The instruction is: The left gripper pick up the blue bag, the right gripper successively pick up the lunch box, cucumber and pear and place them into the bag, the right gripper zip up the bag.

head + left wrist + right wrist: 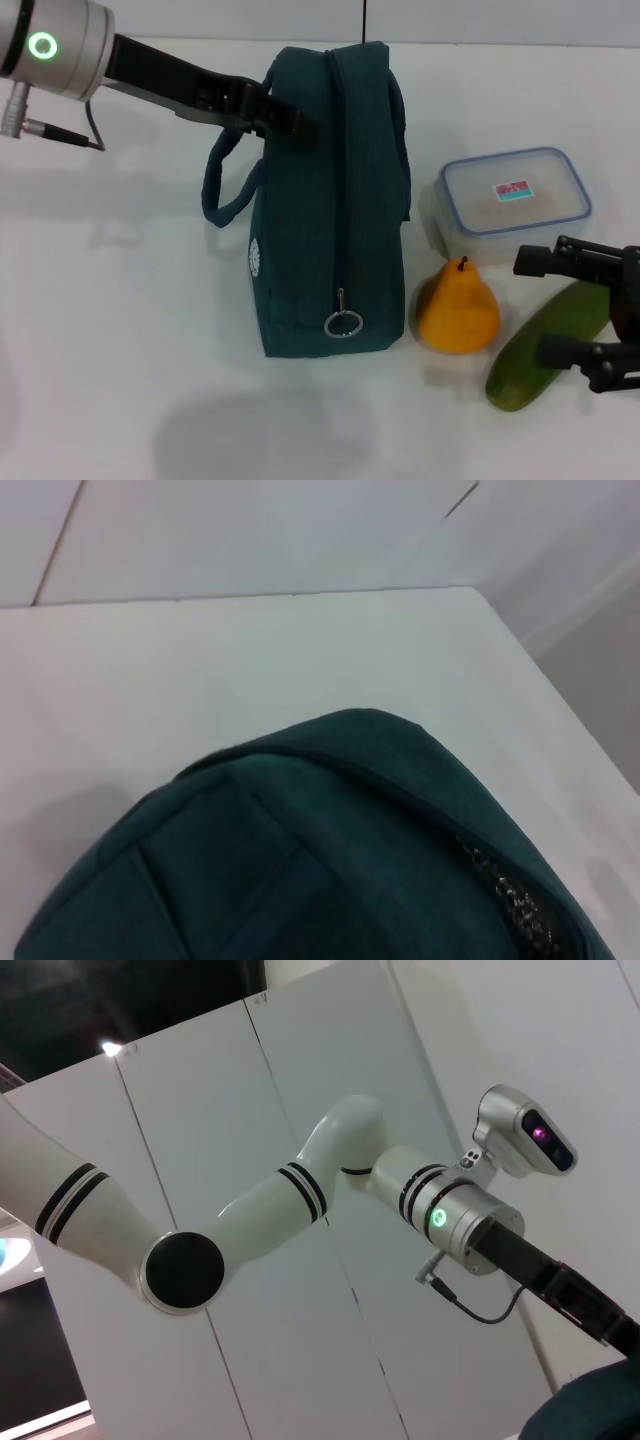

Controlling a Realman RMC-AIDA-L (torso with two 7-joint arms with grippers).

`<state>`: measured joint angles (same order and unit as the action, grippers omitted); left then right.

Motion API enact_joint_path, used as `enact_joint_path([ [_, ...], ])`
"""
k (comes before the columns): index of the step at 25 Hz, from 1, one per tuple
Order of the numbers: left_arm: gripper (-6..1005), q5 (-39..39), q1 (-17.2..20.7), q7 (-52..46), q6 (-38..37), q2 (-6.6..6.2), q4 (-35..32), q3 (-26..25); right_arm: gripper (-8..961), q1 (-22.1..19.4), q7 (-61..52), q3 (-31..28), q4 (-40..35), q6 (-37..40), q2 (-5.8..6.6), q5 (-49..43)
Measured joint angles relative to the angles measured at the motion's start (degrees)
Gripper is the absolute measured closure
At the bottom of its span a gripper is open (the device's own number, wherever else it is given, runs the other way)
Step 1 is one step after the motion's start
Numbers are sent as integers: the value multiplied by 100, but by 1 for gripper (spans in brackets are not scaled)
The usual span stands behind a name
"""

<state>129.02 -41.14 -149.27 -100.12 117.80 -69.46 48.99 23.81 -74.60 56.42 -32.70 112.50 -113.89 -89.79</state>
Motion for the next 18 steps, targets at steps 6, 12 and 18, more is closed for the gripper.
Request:
enact_joint_path([
  [6,538,-91,-5,17,-16,-48,-1,-23,72,-39,0,0,0,15,-10,-4],
  [12,824,-133,33,20,-22,-90,46,-6,72,-62,-1,0,7,20,-29,-4],
  [18,966,-130,45,29,-25,-91,80,-13,72,-142,-11,-58,66,24,-100,33],
])
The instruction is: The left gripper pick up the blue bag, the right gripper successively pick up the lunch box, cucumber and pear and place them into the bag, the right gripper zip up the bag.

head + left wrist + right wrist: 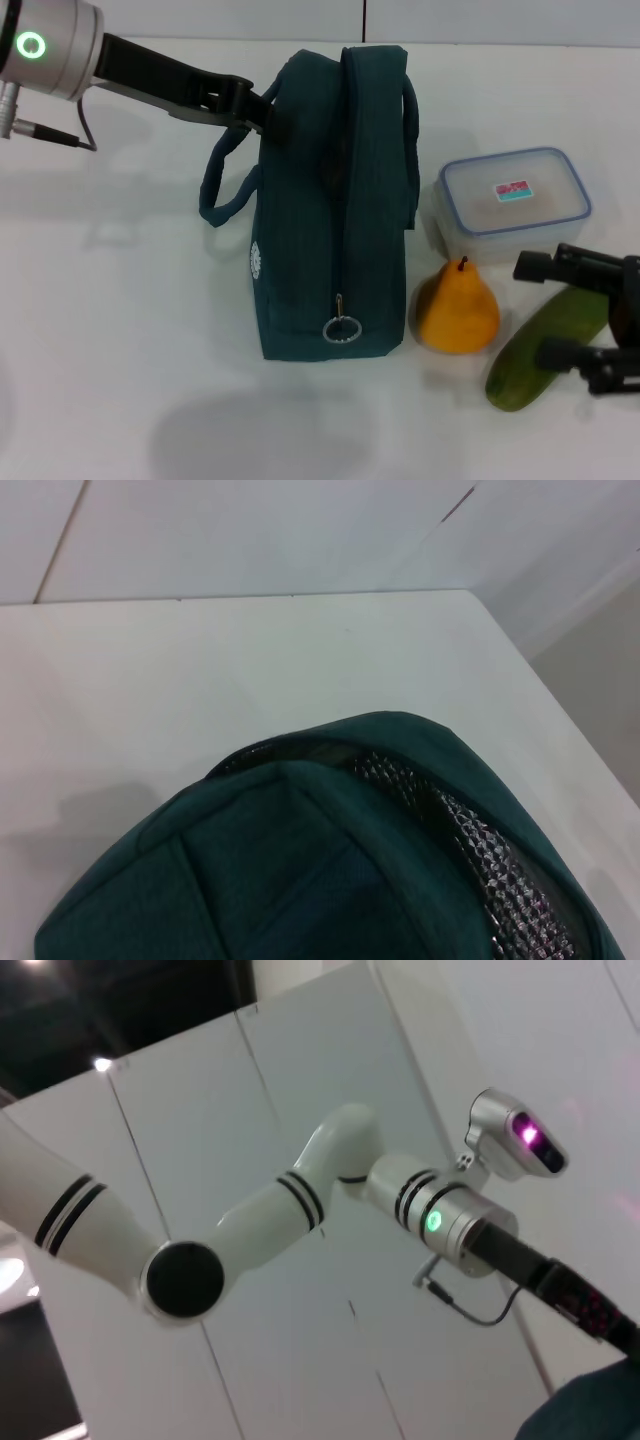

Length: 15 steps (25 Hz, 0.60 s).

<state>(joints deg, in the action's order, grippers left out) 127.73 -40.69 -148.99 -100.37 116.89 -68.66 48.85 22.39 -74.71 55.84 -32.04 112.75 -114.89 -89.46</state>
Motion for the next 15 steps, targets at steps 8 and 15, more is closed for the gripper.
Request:
enact_joint_path([
  [8,965,-5,15,25,19,44,2,-29,73,-42,3,-1395,1542,-277,-32,885],
  [15,944,-34,44,212,34,112,3,-51,73,-431,-134,-3027,3166,-1011,-43,1550],
])
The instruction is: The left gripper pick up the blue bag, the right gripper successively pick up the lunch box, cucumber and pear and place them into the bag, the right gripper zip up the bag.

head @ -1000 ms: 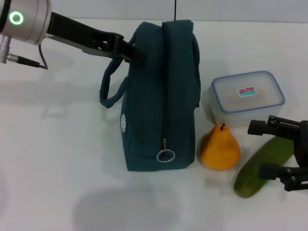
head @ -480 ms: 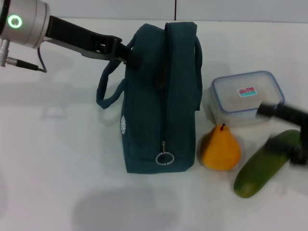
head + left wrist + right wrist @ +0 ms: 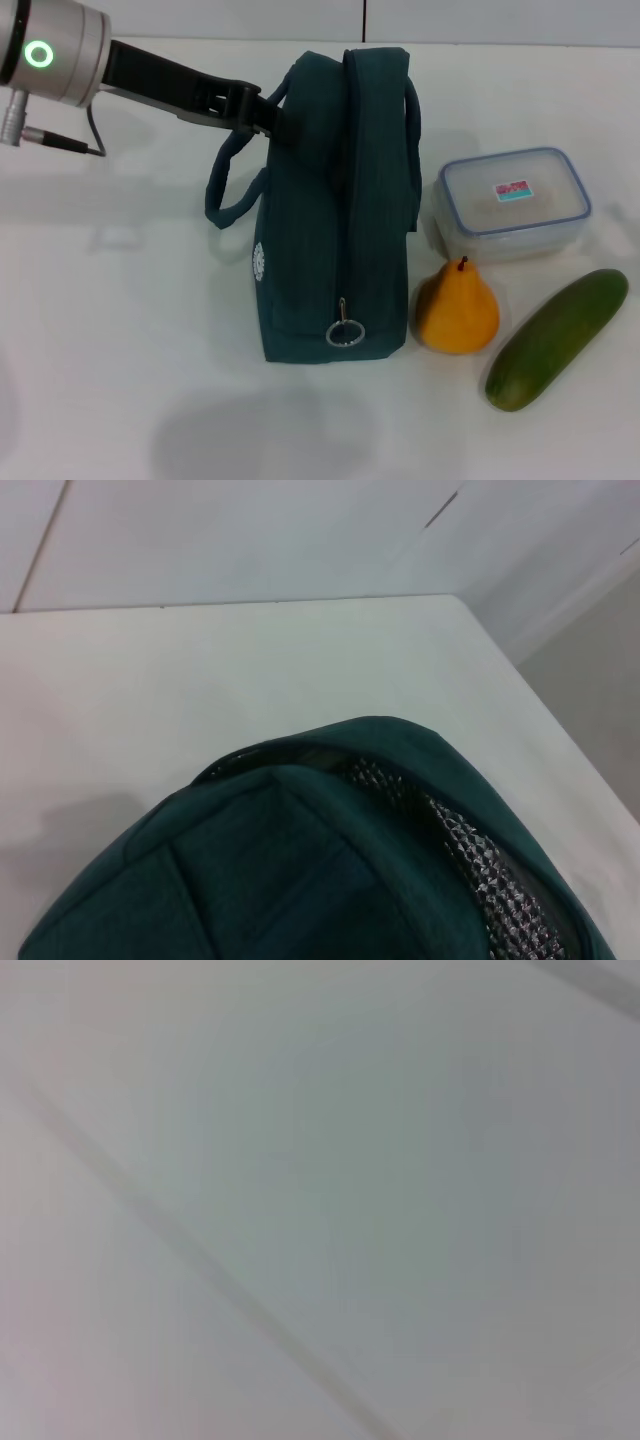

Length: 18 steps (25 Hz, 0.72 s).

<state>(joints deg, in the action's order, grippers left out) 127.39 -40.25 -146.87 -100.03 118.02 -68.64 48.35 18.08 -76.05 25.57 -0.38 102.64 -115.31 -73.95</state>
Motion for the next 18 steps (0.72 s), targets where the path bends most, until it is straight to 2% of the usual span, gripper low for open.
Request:
enact_joint_path([
  [7,940,-491,91,182,3,26,129,-1,74,-32,-631,-150,411,-1020,-16,20],
  [12,938,-572,113,356,60,22,267,-1,74,162,-975,-175,556,-1654,-50,36],
  [13,937,-572,109,370,72,21,283,-1,74,320,-1121,-171,600,-1991,-53,43],
  [18,934,-575,78,405,82,19,290,-1,74,600,-1295,-107,610,-2369,-54,2],
])
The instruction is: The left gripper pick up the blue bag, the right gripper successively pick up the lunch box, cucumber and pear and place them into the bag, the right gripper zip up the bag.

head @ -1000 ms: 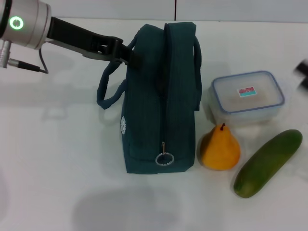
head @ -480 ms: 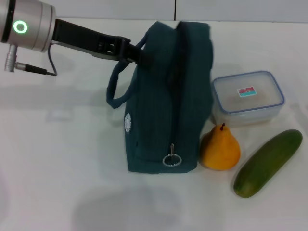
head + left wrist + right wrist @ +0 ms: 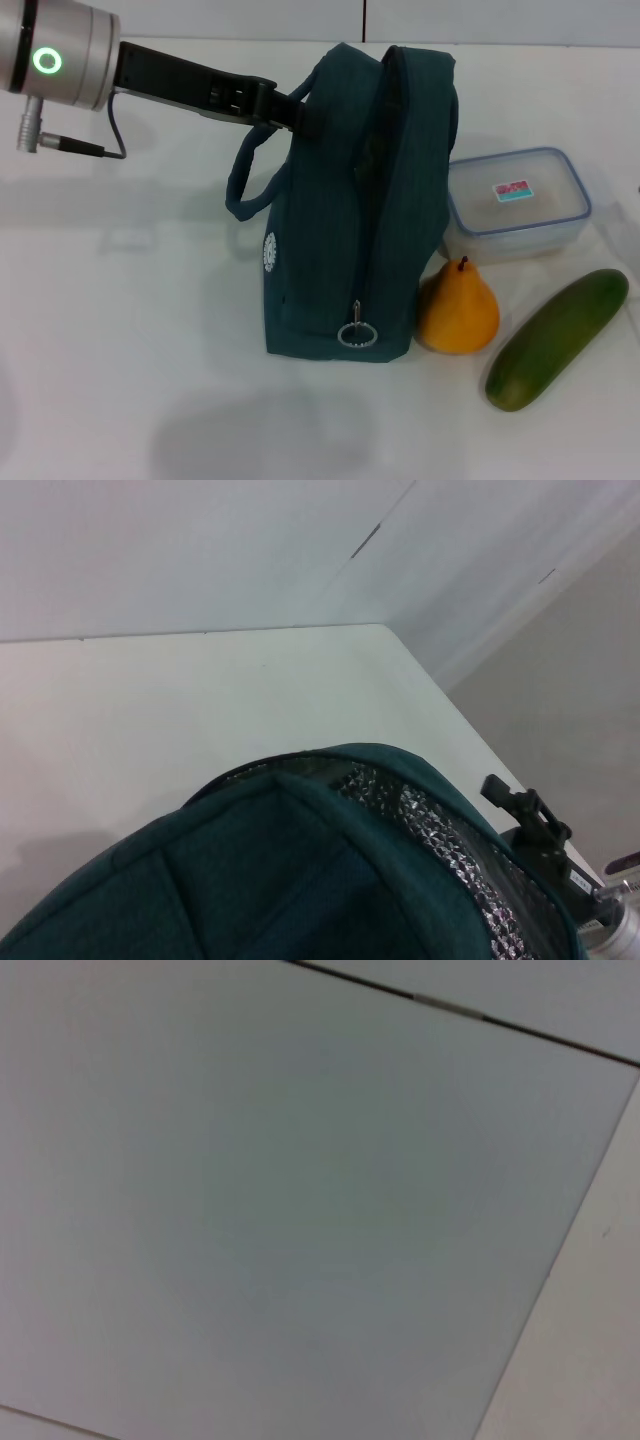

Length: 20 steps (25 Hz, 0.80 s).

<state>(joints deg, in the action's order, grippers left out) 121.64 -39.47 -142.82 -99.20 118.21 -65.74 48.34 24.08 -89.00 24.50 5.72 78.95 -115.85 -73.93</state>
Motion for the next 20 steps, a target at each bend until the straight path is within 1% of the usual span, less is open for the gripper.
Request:
enact_joint_path([
  [4,933,-1,12,7,24,-9,-20,0,75,168,-67,3,3,-172,-12,-53],
  [11,933,-1,25,38,68,-30,-29,0,75,437,-199,-2,62,-831,-32,-245],
  [20,933,41,1,69,97,-45,-29,0,76,662,-265,-7,152,-942,-34,-309],
])
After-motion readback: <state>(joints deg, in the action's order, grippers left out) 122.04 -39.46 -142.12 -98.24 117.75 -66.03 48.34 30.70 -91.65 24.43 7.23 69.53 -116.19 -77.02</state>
